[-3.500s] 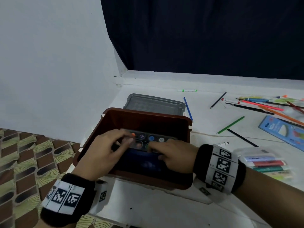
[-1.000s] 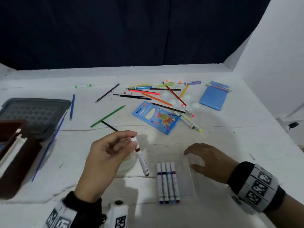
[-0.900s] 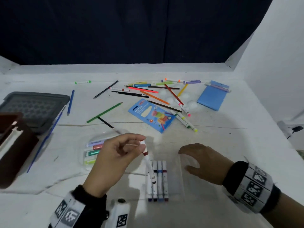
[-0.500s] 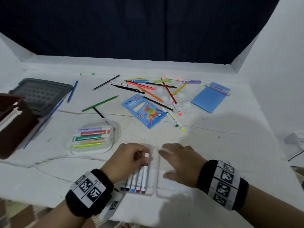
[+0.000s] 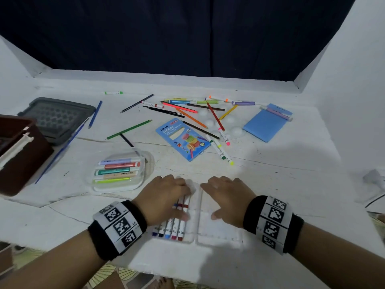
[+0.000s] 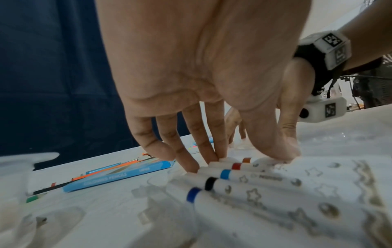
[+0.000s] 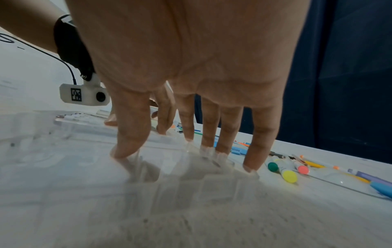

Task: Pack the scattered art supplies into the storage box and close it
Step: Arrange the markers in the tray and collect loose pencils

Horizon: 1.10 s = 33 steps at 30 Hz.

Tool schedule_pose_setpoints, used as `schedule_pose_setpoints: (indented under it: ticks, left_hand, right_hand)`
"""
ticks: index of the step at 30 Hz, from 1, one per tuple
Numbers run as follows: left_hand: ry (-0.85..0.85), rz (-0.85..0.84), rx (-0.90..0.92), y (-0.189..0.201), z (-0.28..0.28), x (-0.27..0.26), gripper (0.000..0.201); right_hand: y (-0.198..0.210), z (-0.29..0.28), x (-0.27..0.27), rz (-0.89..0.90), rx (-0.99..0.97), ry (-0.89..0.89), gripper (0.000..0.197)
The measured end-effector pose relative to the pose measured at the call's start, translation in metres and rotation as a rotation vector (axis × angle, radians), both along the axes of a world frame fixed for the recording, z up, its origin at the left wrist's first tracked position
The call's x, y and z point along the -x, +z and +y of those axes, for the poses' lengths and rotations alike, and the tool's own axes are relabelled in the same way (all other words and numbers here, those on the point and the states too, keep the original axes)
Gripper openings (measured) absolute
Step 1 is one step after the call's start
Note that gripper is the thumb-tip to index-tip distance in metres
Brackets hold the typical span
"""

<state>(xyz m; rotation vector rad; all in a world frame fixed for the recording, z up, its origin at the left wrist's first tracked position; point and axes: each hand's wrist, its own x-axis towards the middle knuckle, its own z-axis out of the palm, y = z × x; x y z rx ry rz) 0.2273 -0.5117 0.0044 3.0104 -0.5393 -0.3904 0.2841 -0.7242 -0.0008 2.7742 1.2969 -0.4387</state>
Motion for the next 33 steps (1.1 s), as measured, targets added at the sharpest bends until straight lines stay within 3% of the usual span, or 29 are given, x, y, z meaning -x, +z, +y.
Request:
schedule_pose_setpoints:
  ticks: [4, 7, 12, 16, 20, 24, 30, 33]
  left_hand:
    - [0.039, 0.094, -0.017, 0.009, -0.004, -0.007, 0.056]
    - [0.091, 0.085, 0.068, 0.024, -0.01, -0.019, 0.034]
    - [0.199, -0.075, 0.278, 0.038, -0.029, -0.067, 0.02]
    - [0.152, -0.116, 0.168, 0.023, -0.045, -0.114, 0.024]
    - [0.142, -0.126, 0.004, 0.011, -0.055, -0.142, 0.027]
    - [0.201, -0.183, -0.042, 0.004, -0.058, -0.159, 0.026]
    - [0.273, -0.067, 0.011, 0.004, -0.059, -0.178, 0.03]
    - [0.269, -0.023, 0.041, 0.002, -0.059, -0.181, 0.034]
  right_hand:
    - [0.01, -0.011, -0.012, 0.105, -0.086, -0.053, 0.067]
    - [0.018, -0.028, -0.029, 0.222, -0.198, -0.148, 0.057]
    - [0.019, -0.044, -0.067, 0.1, -0.338, -0.337, 0.024]
    - [0.017, -0.032, -0.093, 0.054, -0.291, -0.384, 0.017]
    - [0.008, -0.018, -0.109, 0.072, -0.272, -0.451, 0.023]
    - [0.003, -0.011, -0.122, 0.088, -0.299, -0.481, 0.03]
    - [-0.001, -0.009, -0.138, 0.196, -0.314, -0.544, 0.033]
    - [0.002, -0.018, -0.139, 0.267, -0.248, -0.571, 0.048]
